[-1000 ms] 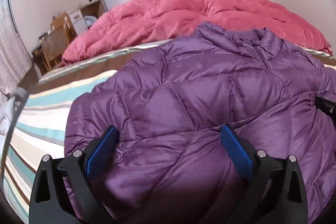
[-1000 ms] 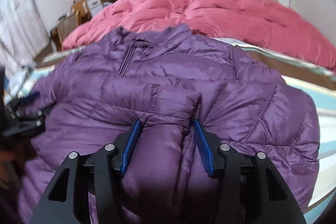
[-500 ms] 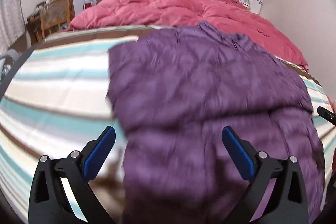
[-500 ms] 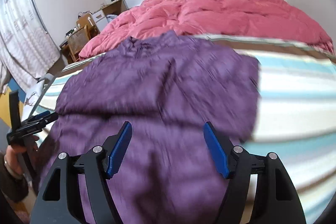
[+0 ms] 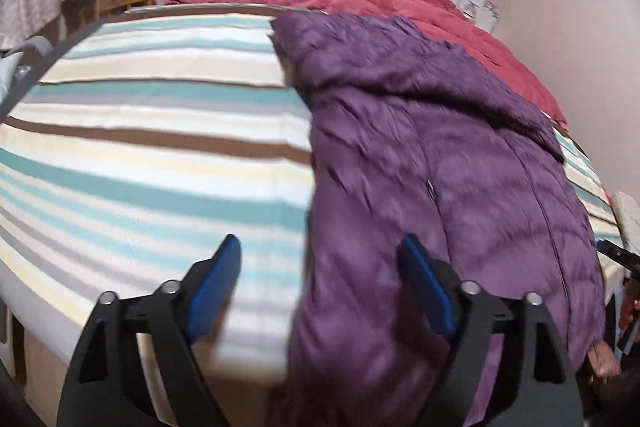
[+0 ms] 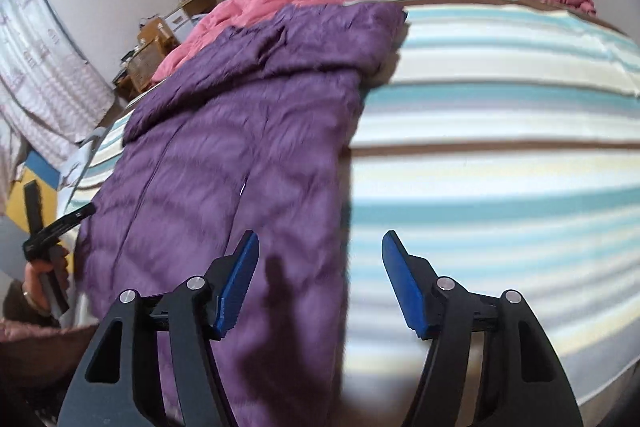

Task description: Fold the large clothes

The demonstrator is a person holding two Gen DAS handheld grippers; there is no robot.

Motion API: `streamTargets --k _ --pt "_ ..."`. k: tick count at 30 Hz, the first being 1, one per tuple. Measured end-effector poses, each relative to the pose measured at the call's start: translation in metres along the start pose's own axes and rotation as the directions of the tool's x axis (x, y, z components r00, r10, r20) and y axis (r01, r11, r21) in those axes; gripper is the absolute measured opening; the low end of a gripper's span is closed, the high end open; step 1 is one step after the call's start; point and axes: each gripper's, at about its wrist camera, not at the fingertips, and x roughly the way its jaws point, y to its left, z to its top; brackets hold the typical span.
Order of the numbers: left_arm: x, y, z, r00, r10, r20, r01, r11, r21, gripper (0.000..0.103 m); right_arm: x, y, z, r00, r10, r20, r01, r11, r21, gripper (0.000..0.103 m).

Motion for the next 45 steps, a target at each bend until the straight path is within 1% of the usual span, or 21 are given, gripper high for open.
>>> streamTargets --k 3,6,7,8,10,13,17,22,24,26,27,28,30,32,33,38,42,44,45 --pt "-0.005 -0.006 -0.014 1.000 -0.029 -0.004 0.029 0.998 0.049 0.072 0.000 0.004 -0.017 0.999 0.038 -0.027 -0.038 0.999 -0.011 0.064" --pt "-0.011 -0.009 -0.018 0.999 -0.042 -0.005 0.043 0.997 0.065 0.067 -0.002 0.009 -0.028 0.997 0.068 -0.026 -0.068 0.997 -0.020 0.063" --pt "-0.013 -0.008 -0.021 0.998 -0.056 -0.006 0.056 0.997 0.059 0.062 -0.003 0.010 -0.030 0.996 0.081 -0.027 -0.082 0.996 -0.019 0.060" --pt "-0.013 -0.007 -0.021 0.998 -0.067 -0.009 0.068 0.996 0.052 0.060 -0.004 0.011 -0.033 0.994 0.104 -0.030 -0.104 0.994 -0.016 0.058" --pt "-0.018 -0.006 -0.027 0.997 -0.077 -0.010 0.078 0.996 0.045 0.050 -0.005 0.012 -0.039 0.991 0.126 -0.035 -0.126 0.992 -0.008 0.058" --pt "-0.025 -0.005 -0.036 0.996 -0.090 -0.023 0.091 0.994 0.051 0.041 -0.007 0.011 -0.043 0.986 0.164 -0.032 -0.163 0.986 0.017 0.058" --pt "-0.034 -0.002 -0.047 0.992 -0.117 -0.044 0.120 0.990 0.069 0.039 -0.010 0.006 -0.050 0.972 0.229 -0.048 -0.226 0.972 0.068 0.058" --pt "-0.038 -0.002 -0.059 0.986 -0.147 -0.081 0.154 0.985 0.083 0.040 -0.010 0.007 -0.063 0.950 0.297 -0.101 -0.290 0.954 0.077 0.058" --pt "-0.037 -0.006 -0.061 0.983 -0.156 -0.095 0.165 0.982 0.096 0.039 -0.008 0.011 -0.064 0.949 0.298 -0.107 -0.292 0.954 0.064 0.058" --pt "-0.037 -0.012 -0.062 0.979 -0.170 -0.111 0.182 0.977 0.107 0.033 -0.005 0.018 -0.063 0.954 0.279 -0.112 -0.275 0.960 0.044 0.043" --pt "-0.036 -0.015 -0.062 0.978 -0.170 -0.119 0.184 0.977 0.112 0.021 -0.002 0.020 -0.061 0.955 0.270 -0.120 -0.267 0.963 0.040 0.031" --pt "-0.036 -0.018 -0.063 0.976 -0.179 -0.127 0.194 0.974 0.119 0.012 -0.001 0.021 -0.059 0.952 0.280 -0.122 -0.276 0.960 0.047 0.018" --pt "-0.042 -0.024 -0.064 0.973 -0.196 -0.121 0.212 0.968 0.132 0.009 -0.001 0.020 -0.057 0.937 0.331 -0.110 -0.324 0.943 0.075 0.012" --pt "-0.049 -0.028 -0.063 0.973 -0.203 -0.109 0.217 0.966 0.139 0.007 -0.006 0.020 -0.054 0.932 0.351 -0.092 -0.346 0.936 0.070 0.010" --pt "-0.055 -0.029 -0.062 0.971 -0.217 -0.097 0.229 0.964 0.137 0.006 -0.009 0.020 -0.054 0.929 0.360 -0.083 -0.355 0.932 0.065 0.009" --pt "-0.076 -0.027 -0.058 0.961 -0.271 -0.057 0.275 0.956 0.105 0.005 -0.031 0.019 -0.046 0.903 0.429 -0.024 -0.429 0.903 0.031 0.007" --pt "-0.092 -0.028 -0.061 0.958 -0.282 -0.050 0.286 0.952 0.111 0.005 -0.047 0.025 -0.040 0.890 0.455 -0.008 -0.455 0.889 -0.039 0.007" --pt "-0.102 -0.030 -0.063 0.952 -0.303 -0.047 0.306 0.945 0.113 0.005 -0.059 0.024 -0.039 0.866 0.501 0.007 -0.500 0.865 -0.048 0.007" --pt "-0.105 -0.031 -0.063 0.949 -0.312 -0.046 0.316 0.942 0.111 0.005 -0.065 0.023 -0.038 0.848 0.530 0.018 -0.529 0.847 -0.048 0.006"
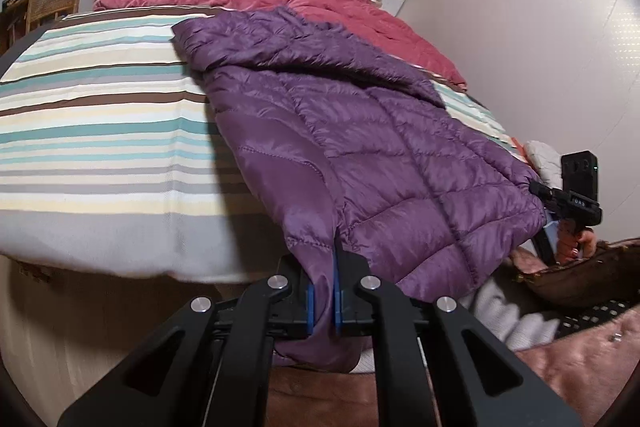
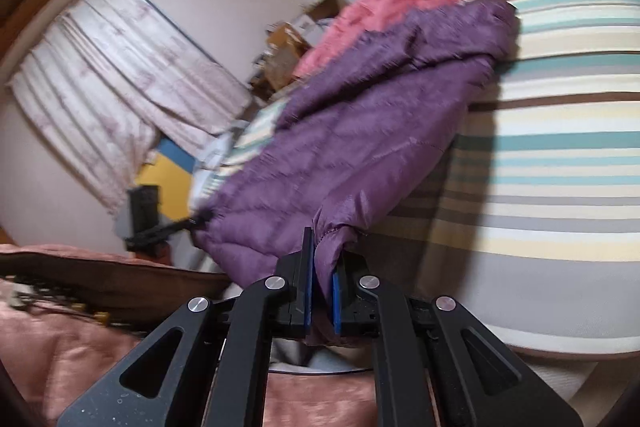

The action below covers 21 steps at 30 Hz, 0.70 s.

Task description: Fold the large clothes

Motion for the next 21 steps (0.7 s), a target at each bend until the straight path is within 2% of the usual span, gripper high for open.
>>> streamTargets --k 5,8,10,15,21 --pt "-0.034 -0.006 0.000 0.995 -0.083 0.057 0.085 0.996 -0.033 0.005 -0.027 0.014 0.002 0.990 0.129 0.060 -0.129 0.992 -0.014 0.006" --pt "-0.049 -0.003 0.009 0.988 -0.114 0.103 0.119 0.992 -0.050 0.005 -0.040 0.018 0.008 0.969 0.214 0.124 -0.213 0.977 -0.018 0.006" --pt "-0.056 0.004 0.023 0.981 -0.134 0.142 0.147 0.986 -0.081 0.005 -0.044 0.013 0.018 0.959 0.231 0.162 -0.234 0.972 0.001 0.006" --pt "-0.051 0.017 0.058 0.966 -0.152 0.211 0.180 0.976 -0.124 0.006 -0.045 -0.001 0.047 0.943 0.220 0.250 -0.238 0.970 0.045 0.006" --pt "-0.031 0.025 0.099 0.967 -0.147 0.210 0.176 0.976 -0.129 0.006 -0.038 -0.017 0.080 0.943 0.178 0.280 -0.204 0.977 0.065 0.006"
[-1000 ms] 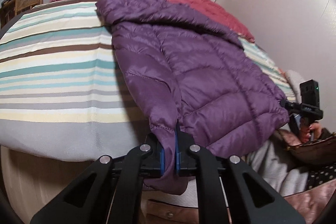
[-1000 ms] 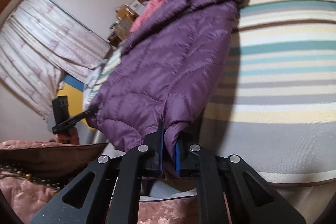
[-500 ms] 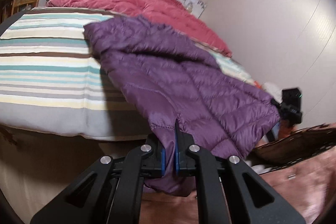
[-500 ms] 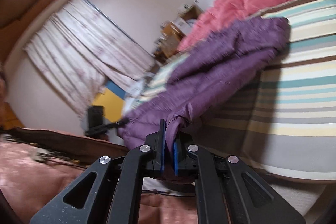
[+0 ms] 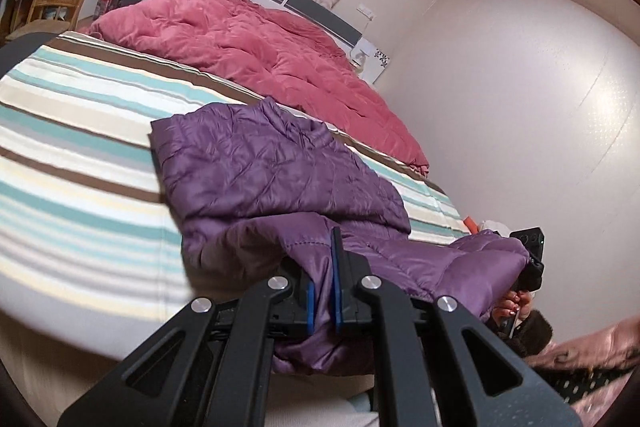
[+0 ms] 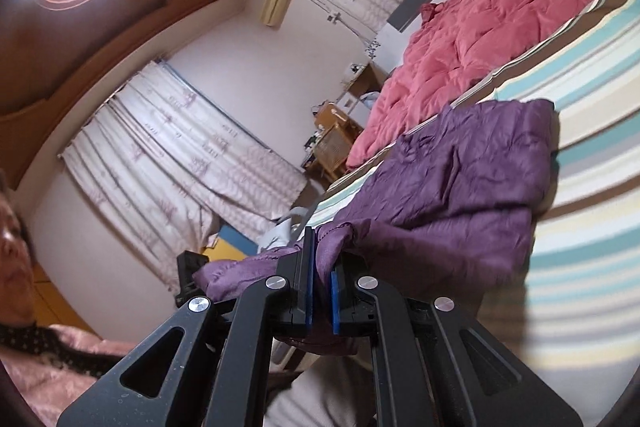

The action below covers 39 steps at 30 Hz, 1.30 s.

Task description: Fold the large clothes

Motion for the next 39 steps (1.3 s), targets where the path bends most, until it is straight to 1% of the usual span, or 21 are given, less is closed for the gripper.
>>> streamTargets --k 5,10,14,18,22,26,31,36,39 --pt "0.023 0.009 0.024 1.000 0.026 -0.003 -0.026 1.000 -0.016 0.006 0.015 -0.019 0.024 1.000 -0.011 0.028 0.010 0.999 0.037 0.006" --pt "0.040 0.015 0.038 0.999 0.041 -0.002 -0.041 0.998 -0.038 0.006 0.032 -0.035 0.045 0.999 -0.027 0.045 0.024 0.998 0.063 0.006" --pt "0.053 0.021 0.051 0.999 0.053 -0.003 -0.053 0.997 -0.048 0.006 0.041 -0.042 0.058 0.998 -0.046 0.052 0.041 0.996 0.084 0.006" --pt "0.070 0.032 0.066 0.998 0.064 -0.014 -0.065 0.995 -0.078 0.006 0.053 -0.053 0.073 0.996 -0.070 0.054 0.063 0.992 0.110 0.006" --pt "0.088 0.042 0.081 0.996 0.089 -0.027 -0.091 0.991 -0.098 0.006 0.067 -0.062 0.087 0.995 -0.086 0.054 0.078 0.988 0.131 0.006" --pt "0.108 0.055 0.095 0.993 0.110 -0.040 -0.114 0.985 -0.130 0.006 0.085 -0.077 0.105 0.991 -0.117 0.062 0.105 0.980 0.169 0.006" --pt "0.132 0.066 0.110 0.990 0.135 -0.052 -0.141 0.978 -0.152 0.006 0.101 -0.099 0.118 0.984 -0.165 0.063 0.147 0.962 0.230 0.006" --pt "0.155 0.077 0.120 0.983 0.168 -0.072 -0.177 0.970 -0.168 0.006 0.115 -0.116 0.128 0.975 -0.216 0.049 0.197 0.947 0.253 0.006" --pt "0.169 0.083 0.124 0.979 0.186 -0.082 -0.199 0.963 -0.184 0.006 0.123 -0.124 0.133 0.965 -0.260 0.041 0.242 0.936 0.255 0.006"
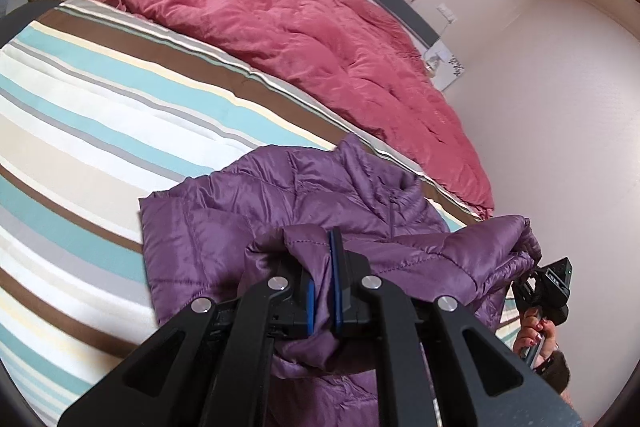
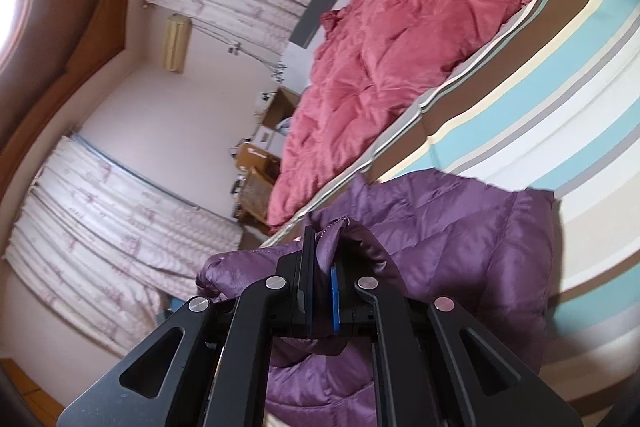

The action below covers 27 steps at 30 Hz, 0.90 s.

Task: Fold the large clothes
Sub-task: 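Lay the held hem over the jacket body toward the collar with both grippers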

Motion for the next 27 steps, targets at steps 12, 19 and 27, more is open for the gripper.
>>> streamTargets --k 12,19,27 --pt "0.052 0.013 0.009 0.994 0.111 0.010 -0.109 0.987 -0.120 0.008 0.047 -0.008 0.006 0.959 -0.277 0.052 0.280 0.957 -0.073 0.006" --pt "0.073 0.014 0.008 0.987 0.158 0.015 -0.155 0.979 -0.132 0.009 0.071 -0.031 0.001 0.922 -0.381 0.075 0.382 0.924 -0.005 0.006" --pt "0.096 0.007 -0.002 0.968 0.245 0.052 -0.244 0.969 -0.029 0.010 0.095 -0.029 -0.016 0.838 -0.526 0.146 0.545 0.823 -0.159 0.006"
